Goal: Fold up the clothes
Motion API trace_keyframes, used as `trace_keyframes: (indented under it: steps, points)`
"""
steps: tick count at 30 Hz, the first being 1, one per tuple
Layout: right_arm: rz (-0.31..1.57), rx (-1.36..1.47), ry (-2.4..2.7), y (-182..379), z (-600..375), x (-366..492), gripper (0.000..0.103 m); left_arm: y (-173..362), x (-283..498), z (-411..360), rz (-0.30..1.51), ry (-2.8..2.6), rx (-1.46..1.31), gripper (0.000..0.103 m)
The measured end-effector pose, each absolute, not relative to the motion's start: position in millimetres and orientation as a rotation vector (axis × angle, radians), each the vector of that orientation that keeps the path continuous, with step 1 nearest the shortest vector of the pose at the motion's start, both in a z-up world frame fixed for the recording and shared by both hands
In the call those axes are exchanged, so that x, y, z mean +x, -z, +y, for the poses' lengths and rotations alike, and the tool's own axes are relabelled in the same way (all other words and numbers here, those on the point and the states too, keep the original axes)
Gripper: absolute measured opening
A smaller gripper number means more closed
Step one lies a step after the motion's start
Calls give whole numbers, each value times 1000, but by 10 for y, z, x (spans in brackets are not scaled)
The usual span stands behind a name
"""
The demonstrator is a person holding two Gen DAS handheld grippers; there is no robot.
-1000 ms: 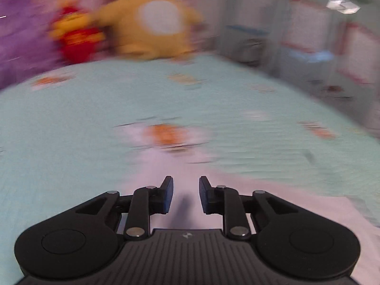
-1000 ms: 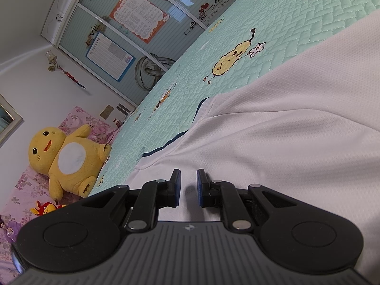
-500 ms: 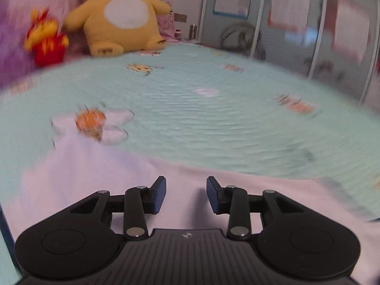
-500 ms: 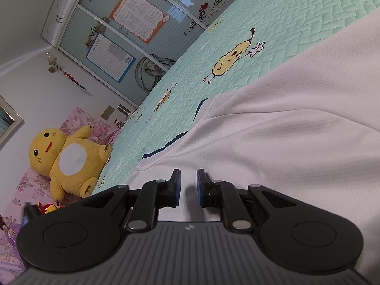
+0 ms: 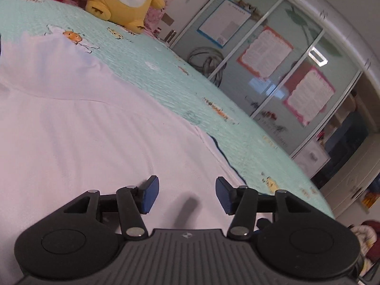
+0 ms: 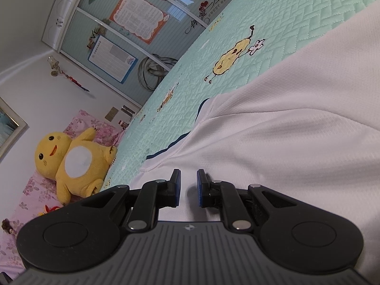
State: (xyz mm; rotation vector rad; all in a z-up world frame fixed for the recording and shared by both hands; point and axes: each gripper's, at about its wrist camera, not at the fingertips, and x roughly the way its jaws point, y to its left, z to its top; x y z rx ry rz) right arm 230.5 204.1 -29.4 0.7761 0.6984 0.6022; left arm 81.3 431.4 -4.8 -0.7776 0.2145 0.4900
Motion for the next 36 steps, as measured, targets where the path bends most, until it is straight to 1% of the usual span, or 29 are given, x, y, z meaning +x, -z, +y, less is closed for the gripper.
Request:
trace_keyframes:
  steps: [5, 8, 10, 12, 13, 18, 22, 24, 28, 29, 31, 33, 34, 36]
  points:
    - [726, 721, -608, 223, 2046, 2308, 15, 54, 843, 4324, 204, -488, -793, 57]
    - [690, 677, -608, 185, 2056, 2252, 27, 32, 866, 4373, 218, -490, -788, 57]
    - [684, 649, -610, 183, 2097, 2236, 28, 16, 881, 4386, 230, -499, -778, 57]
    - [675, 630, -615, 172, 2123, 2221, 34, 15, 890, 4397, 234, -501, -780, 57]
    - [674, 630, -618, 171, 2126, 2222, 34, 12, 894, 4400, 238, -502, -777, 57]
    - [673, 638, -625, 180, 2112, 2232, 35, -88, 892, 4422, 265, -570, -694, 51]
    - [672, 641, -627, 191, 2088, 2227, 35, -252, 893, 4532, 269, -645, -565, 51]
    - [672, 644, -629, 193, 2077, 2225, 35, -334, 857, 4558, 239, -664, -516, 51]
    - [659, 657, -626, 166, 2059, 2216, 35, -398, 869, 4334, 191, -555, -425, 51]
    - [652, 656, -622, 150, 2051, 2209, 36, -377, 898, 4253, 194, -515, -401, 53]
    - [630, 633, -611, 93, 2018, 2192, 36, -250, 1033, 4198, 264, -437, -412, 53]
    - [584, 559, -571, -32, 1967, 2159, 36, -111, 1182, 4300, 381, -392, -473, 52]
    - [561, 517, -537, -104, 1937, 2148, 36, -70, 1198, 4384, 400, -385, -525, 49]
    - [533, 481, -469, -205, 1836, 2185, 36, -25, 1122, 4504, 353, -384, -619, 51]
